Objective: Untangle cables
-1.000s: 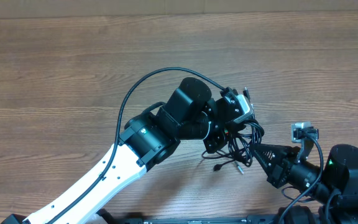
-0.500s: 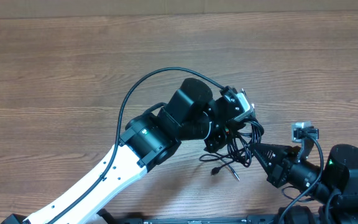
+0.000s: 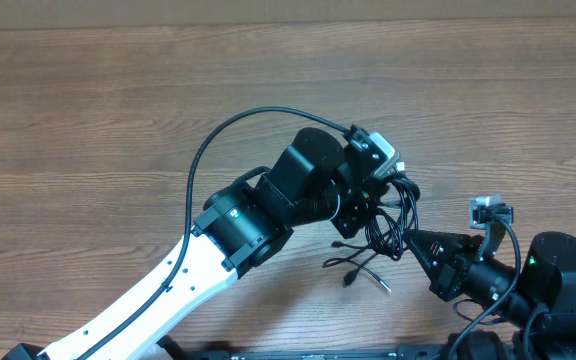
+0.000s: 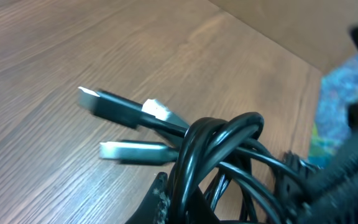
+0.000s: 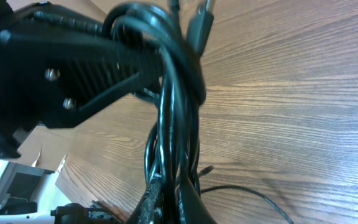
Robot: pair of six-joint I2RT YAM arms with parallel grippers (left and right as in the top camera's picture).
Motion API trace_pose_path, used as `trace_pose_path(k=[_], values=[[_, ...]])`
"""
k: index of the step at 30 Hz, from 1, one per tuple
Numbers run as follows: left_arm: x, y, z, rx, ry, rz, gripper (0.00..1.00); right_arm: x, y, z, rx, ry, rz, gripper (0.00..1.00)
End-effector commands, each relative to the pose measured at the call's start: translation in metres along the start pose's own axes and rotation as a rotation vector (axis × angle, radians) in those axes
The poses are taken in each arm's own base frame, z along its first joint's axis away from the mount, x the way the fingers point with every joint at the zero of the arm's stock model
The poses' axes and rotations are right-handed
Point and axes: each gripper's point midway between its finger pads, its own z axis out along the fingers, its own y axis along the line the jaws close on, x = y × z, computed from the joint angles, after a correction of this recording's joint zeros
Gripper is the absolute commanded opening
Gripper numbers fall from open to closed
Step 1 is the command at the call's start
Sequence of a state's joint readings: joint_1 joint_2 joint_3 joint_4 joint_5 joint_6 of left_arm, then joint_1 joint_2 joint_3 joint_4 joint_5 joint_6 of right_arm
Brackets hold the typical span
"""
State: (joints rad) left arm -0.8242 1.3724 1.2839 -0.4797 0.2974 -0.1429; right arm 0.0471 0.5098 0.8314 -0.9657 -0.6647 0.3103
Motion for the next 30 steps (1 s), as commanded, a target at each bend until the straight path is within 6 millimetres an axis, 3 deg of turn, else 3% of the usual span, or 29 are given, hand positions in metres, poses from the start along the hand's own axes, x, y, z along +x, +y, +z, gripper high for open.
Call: trace_pose_path(k=[1, 30], values=[[-0.024, 0.013, -0.016, -0.092, -0.087, -0.104, 0.04, -0.006, 0.006, -0.005, -0.007, -0.019, -0.018, 0.04], [-0.024, 0.03, -0.018, -0.189, -0.109, -0.193, 0.04, -0.001, -0.001, -0.005, 0.03, -0.005, 0.004, 0.04]])
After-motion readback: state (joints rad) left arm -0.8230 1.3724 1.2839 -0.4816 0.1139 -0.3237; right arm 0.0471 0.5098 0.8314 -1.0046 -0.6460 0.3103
